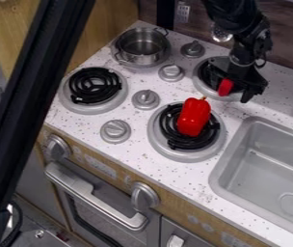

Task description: Move the red object from the upper right burner to the left bottom burner

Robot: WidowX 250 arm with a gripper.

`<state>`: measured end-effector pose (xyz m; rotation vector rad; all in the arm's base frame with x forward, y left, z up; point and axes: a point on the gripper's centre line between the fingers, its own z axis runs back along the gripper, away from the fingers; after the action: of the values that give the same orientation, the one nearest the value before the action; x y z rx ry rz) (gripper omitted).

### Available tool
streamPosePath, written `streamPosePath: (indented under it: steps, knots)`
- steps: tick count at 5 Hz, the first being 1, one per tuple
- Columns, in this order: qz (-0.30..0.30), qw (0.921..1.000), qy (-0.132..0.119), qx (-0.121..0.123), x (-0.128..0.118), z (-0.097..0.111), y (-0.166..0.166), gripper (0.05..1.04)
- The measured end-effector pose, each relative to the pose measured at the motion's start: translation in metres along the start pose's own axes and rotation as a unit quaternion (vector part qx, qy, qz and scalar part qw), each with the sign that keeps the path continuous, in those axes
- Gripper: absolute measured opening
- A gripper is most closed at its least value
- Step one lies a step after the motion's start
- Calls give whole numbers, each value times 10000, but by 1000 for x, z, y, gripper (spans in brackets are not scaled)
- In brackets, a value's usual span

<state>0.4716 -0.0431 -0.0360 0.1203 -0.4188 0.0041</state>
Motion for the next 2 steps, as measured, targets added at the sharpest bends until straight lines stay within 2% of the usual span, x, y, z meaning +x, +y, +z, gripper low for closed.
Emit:
streamPosePath:
  steps: [1, 2]
  knots:
    - [14, 9999, -59, 86, 7, -8, 1, 996]
    - [73, 9997, -13, 212, 9, -18, 2, 996]
